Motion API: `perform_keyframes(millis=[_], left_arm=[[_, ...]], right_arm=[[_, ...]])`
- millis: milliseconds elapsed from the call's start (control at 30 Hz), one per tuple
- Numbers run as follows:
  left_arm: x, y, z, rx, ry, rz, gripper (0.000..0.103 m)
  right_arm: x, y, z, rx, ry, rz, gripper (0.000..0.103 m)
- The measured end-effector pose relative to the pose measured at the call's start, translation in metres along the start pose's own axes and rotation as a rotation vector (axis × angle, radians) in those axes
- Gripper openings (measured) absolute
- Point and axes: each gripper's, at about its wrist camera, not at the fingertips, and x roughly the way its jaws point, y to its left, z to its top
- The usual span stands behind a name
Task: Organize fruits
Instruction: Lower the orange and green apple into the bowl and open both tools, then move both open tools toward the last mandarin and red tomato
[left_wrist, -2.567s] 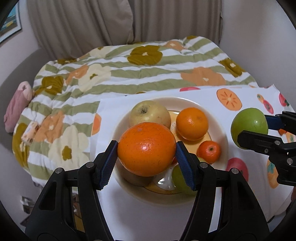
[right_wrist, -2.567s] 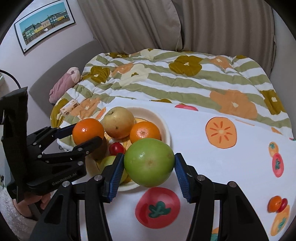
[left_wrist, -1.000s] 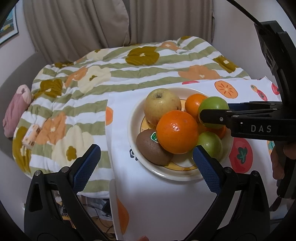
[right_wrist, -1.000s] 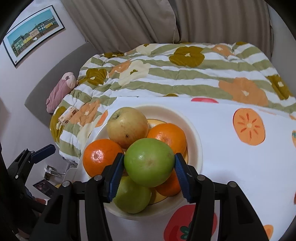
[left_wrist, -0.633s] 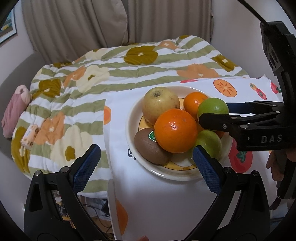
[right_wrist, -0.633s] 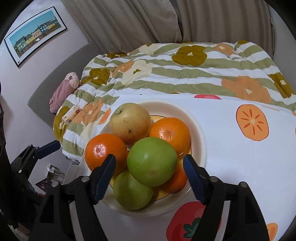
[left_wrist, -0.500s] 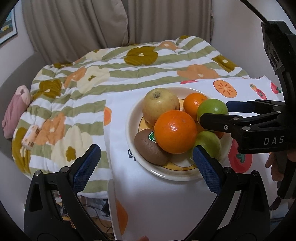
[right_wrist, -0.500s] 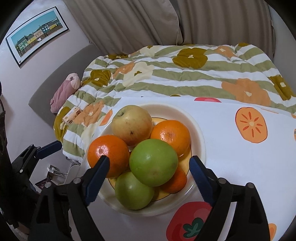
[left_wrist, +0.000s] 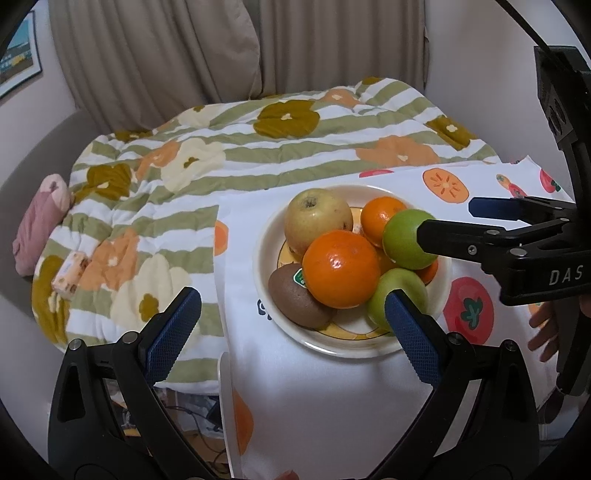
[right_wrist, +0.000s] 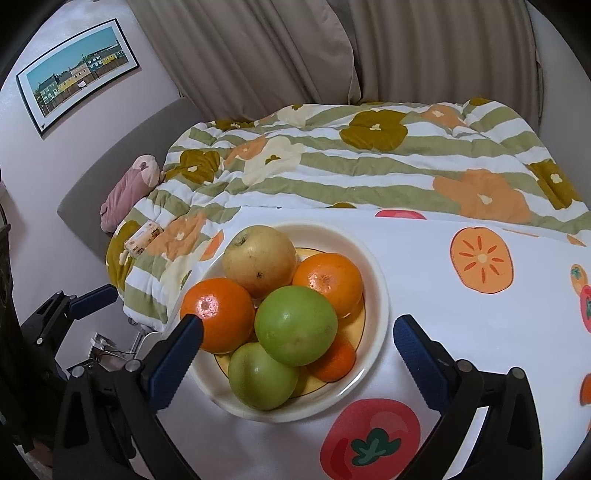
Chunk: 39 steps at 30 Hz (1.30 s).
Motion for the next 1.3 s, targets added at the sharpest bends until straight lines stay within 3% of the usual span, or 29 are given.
perform_keyframes(millis=[367, 633, 1000, 1300], left_arm=[[-0.041, -0.018, 0.018, -0.001, -0.058, 0.025, 0.103], [-0.068, -0.059, 0.030, 0.004, -0.089, -0.014, 0.103], [-0.080, -0.143, 0.041, 0.070, -0.117, -0.101, 0.103], [-0.054, -0.228, 0.043, 0.146, -0.094, -0.200, 0.103]], right_arm=[[-0.062, -0.006, 0.006, -0.016, -0.061, -0.008, 0.103], [-0.129, -0.027, -0.001, -0.036, -0.114, -0.073, 0.103], [-0.208, -0.105, -0.040, 0.026, -0.130, -0.198, 0.103], [-0.232, -0.184, -0.070, 0.029, -0.080, -0.315, 0.103]])
